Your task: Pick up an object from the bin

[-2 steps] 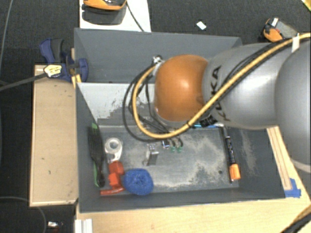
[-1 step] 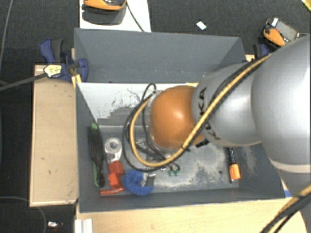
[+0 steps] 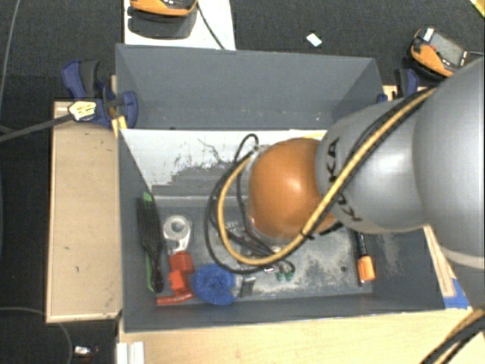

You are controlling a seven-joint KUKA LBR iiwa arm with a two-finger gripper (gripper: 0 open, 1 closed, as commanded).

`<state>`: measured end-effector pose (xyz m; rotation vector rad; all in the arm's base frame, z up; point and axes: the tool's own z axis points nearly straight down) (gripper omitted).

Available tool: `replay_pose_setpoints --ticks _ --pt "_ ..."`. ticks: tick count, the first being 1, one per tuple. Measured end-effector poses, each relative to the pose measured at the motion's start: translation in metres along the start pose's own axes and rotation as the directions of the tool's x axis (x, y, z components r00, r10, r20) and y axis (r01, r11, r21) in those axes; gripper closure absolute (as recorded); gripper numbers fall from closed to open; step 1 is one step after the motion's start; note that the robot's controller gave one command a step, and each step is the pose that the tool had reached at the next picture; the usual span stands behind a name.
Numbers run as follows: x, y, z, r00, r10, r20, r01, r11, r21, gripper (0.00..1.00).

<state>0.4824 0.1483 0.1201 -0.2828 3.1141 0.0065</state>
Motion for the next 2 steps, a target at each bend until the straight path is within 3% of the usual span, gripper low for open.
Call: replay_pose_setpoints --ticks 1,2 --pt "-0.037 -0.019 0.043 0.994 -0.112 0.002 0.112 0.994 -0.004 0.0" --pt "-0.031 -0.029 0.053 0.996 -0.092 0.006 0.092 0.996 -0.003 0.0"
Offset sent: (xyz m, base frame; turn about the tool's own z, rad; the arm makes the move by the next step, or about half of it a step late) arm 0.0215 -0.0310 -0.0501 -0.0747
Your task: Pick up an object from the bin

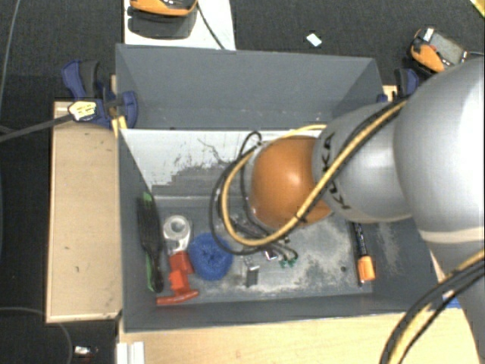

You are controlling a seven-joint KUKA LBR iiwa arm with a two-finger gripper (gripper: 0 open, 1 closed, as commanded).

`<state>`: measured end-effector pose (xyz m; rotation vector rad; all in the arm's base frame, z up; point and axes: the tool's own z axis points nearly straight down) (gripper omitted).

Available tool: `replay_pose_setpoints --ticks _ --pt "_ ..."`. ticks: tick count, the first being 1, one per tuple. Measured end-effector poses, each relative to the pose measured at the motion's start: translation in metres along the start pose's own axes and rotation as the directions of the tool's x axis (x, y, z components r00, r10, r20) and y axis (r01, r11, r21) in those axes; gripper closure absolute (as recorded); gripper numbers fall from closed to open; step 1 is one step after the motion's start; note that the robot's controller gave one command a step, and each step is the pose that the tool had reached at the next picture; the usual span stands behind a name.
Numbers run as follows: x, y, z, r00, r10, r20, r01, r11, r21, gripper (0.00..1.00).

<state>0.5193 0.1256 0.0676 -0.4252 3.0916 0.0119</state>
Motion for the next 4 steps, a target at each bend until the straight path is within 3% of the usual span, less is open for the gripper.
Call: replay_pose_setpoints --ticks 1,2,3,4 --pt "-0.002 0.056 -0.007 0.994 0.111 -0.003 -0.111 0.994 0.0 1.0" --pt "-0.001 0.055 -0.007 0.993 0.114 -0.004 -0.114 0.994 0.0 1.0" --pt "0.035 0.023 -0.003 0.99 0.139 -0.003 -0.139 0.99 -0.001 1.0" --pt "0.02 0.011 -0.004 1.0 -0.031 0.002 0.031 1.0 -0.002 1.0"
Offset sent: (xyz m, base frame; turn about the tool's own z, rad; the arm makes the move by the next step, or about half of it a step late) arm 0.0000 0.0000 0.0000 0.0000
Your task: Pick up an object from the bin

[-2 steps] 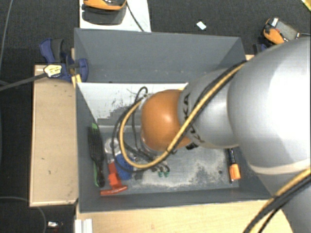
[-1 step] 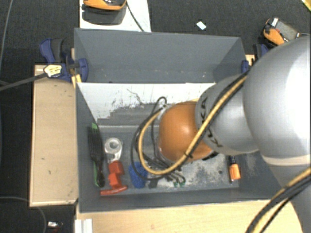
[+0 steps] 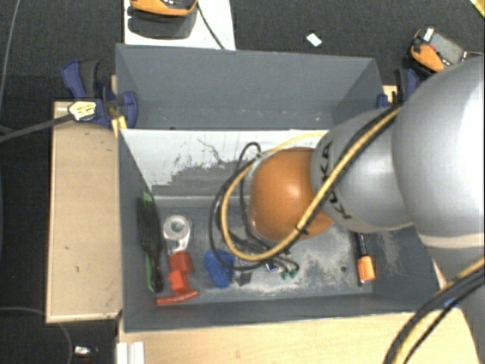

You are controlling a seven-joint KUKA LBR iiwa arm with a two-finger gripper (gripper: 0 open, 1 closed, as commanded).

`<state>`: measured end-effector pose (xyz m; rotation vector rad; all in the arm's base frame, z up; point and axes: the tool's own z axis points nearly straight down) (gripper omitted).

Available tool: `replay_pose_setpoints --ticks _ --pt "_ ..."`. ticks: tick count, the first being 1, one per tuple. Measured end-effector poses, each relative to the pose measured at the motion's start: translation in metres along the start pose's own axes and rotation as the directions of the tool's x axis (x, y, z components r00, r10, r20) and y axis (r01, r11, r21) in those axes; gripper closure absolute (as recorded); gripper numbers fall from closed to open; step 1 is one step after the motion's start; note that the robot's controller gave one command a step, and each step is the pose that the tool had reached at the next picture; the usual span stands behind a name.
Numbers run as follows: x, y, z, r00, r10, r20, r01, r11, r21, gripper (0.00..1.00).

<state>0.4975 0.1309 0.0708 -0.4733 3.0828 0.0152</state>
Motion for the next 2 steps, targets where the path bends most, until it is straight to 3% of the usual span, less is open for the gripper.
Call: replay_pose_setpoints --ticks 1,2 --pt "0.005 0.008 -0.067 0.996 0.087 -0.009 -0.087 0.996 0.001 1.0" --pt "-0.014 0.0 -0.112 1.0 0.004 -0.007 -0.004 1.0 0.0 1.0"
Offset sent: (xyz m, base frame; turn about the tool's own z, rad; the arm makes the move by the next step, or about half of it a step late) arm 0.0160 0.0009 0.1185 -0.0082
